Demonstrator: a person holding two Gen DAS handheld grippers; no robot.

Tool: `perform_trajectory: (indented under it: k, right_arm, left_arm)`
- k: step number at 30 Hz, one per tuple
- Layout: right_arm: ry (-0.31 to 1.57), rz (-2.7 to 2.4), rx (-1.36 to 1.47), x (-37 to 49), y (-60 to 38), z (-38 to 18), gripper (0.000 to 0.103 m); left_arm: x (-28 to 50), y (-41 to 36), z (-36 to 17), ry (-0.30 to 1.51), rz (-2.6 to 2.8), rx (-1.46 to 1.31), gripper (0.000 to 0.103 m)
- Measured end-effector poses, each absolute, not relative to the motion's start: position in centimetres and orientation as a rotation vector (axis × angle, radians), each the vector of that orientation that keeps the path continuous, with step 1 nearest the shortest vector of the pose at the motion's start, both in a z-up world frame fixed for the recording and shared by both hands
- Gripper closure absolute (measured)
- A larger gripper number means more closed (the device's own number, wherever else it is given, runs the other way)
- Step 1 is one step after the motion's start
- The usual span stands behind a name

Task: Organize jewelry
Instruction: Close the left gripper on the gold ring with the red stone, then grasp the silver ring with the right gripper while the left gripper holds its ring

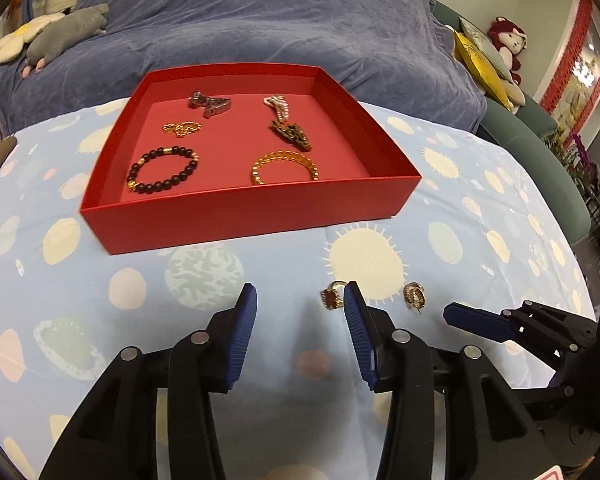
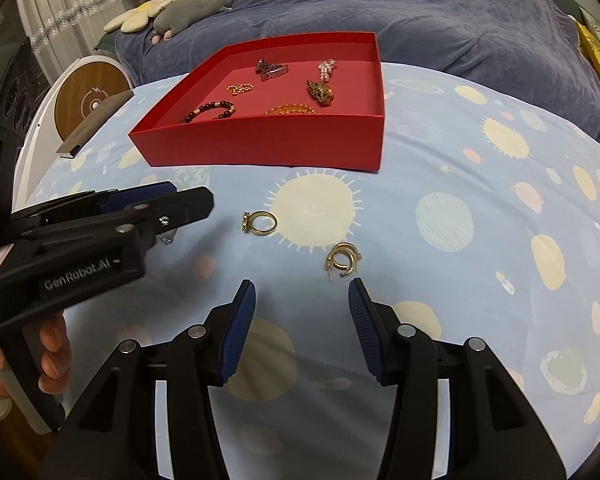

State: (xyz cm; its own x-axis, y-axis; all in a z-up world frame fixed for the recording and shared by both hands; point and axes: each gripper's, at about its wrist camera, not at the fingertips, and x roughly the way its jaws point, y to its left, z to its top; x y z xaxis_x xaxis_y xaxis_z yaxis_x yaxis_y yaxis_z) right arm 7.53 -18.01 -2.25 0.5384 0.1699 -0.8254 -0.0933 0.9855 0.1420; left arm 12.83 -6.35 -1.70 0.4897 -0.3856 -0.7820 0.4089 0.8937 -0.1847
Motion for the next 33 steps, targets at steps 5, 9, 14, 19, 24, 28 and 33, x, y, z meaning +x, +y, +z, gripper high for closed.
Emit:
perform_trajectory:
  k: [5,9,14,19,24,28,33]
  right_arm:
    - [0.992,0.148,0.098,7.2,-19.2,-2.3,0.056]
    - [0.988,0.153,0.102,7.0,-19.3,-2.1,0.056]
    - [0.995,0.156,0.101,7.0,-19.1,-2.3,0.056]
    - [0.994,0.156,0.098,7.1,-18.8,-2.2,0.056]
    - [0.977,0.188,0.089,7.5,-17.3,-1.4,0.056]
    - [0.969,0.234,0.072,8.1,-14.9,-1.0,0.056]
    - [0.963,0.306,0.054,9.0,-11.2,-1.0,0.056]
  left_arm:
    - [13.5,-8.0,-3.7,0.968,-0.464,0.05,0.06]
    - [13.7,-9.0,-4.0,0.943,-0.467,0.078,0.075]
    - [13.5,-9.1,-4.2,0.926,-0.476,0.097,0.095]
    - [13.4,-8.3,-3.4,0.922,-0.474,0.092,0.095]
    - [13.3,-5.6,-0.6,0.889,-0.453,0.035,0.096]
    - [13.3,-1.9,1.4,0.861,-0.41,-0.017,0.095]
    - [13.5,2.7,2.1,0.85,-0.327,-0.058,0.096]
